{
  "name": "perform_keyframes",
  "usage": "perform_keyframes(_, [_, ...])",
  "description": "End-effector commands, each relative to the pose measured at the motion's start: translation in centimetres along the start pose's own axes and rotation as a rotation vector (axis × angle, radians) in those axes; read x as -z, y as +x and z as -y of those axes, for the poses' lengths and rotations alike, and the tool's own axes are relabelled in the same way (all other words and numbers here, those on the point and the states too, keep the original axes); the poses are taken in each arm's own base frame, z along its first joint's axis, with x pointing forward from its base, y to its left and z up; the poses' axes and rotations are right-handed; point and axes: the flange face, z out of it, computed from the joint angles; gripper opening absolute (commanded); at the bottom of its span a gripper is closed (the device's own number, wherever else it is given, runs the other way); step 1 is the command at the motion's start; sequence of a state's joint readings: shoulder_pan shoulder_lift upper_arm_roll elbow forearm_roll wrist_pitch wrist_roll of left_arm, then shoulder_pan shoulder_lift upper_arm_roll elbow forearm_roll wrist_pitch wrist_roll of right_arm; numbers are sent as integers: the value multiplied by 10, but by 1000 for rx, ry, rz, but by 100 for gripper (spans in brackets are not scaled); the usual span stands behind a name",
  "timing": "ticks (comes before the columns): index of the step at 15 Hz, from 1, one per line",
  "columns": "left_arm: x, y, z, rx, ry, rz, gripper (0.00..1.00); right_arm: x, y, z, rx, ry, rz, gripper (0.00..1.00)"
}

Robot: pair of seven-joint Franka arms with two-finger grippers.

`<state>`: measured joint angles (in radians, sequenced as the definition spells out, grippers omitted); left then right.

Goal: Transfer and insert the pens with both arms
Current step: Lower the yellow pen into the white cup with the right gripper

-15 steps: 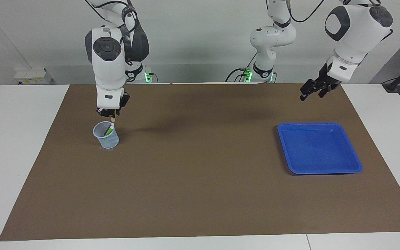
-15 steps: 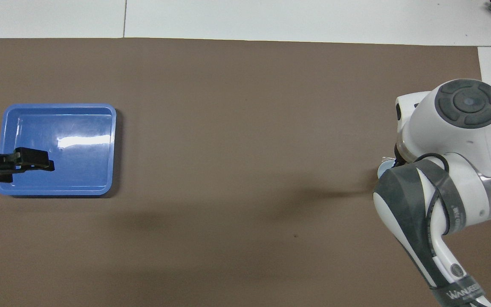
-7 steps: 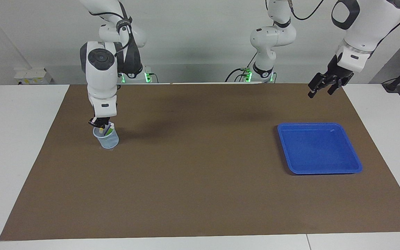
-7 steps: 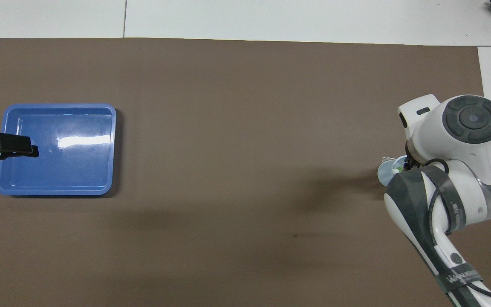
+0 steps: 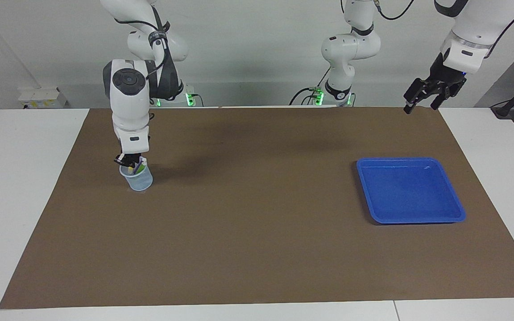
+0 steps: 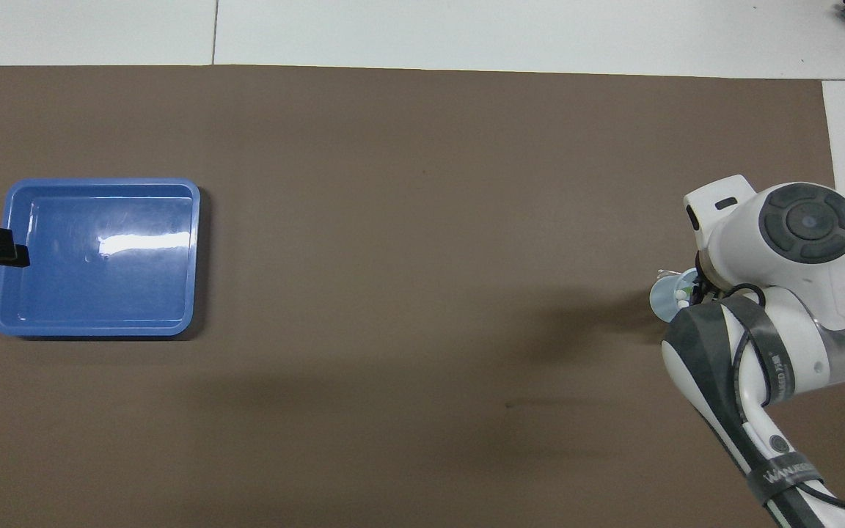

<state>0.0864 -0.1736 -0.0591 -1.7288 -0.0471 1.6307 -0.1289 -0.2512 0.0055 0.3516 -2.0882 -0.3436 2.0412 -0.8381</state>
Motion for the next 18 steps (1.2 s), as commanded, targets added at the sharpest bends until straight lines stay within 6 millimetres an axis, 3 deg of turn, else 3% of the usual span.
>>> perform_keyframes(1, [19,-1,5,-72,101,10,100,-14,-21,2,23,-30,-2,0])
perform_keyframes(2, [25,1,5,-110,107,21,100,-19,-24,2,14,-26,-13,7])
perform_keyframes(3, [28,6,8,-124,106,39,100,-20,-23,2,11,-26,-14,22])
perform_keyframes(5, [36,12,7,-127,109,63,100,-21,-20,5,5,-25,-17,29])
perform_keyframes(6, [36,12,4,-134,105,71,100,-21,-17,6,1,-25,-18,43])
perform_keyframes(7, [35,13,12,-125,97,74,100,-20,-14,8,-8,-20,-26,66])
perform_keyframes(10, [30,15,10,-131,87,72,100,-10,-10,3,-32,1,-56,72])
perform_keyframes(13, [17,17,1,-146,84,69,100,8,-8,-2,-57,23,-75,87])
perform_keyframes(14, [11,17,-1,-150,82,67,100,18,-7,-4,-71,34,-90,97])
perform_keyframes(16, [6,17,-8,-151,84,66,100,44,-9,-12,-109,69,-112,100])
perform_keyframes(18, [-3,15,-20,-163,88,60,100,56,-8,-13,-196,121,-120,100])
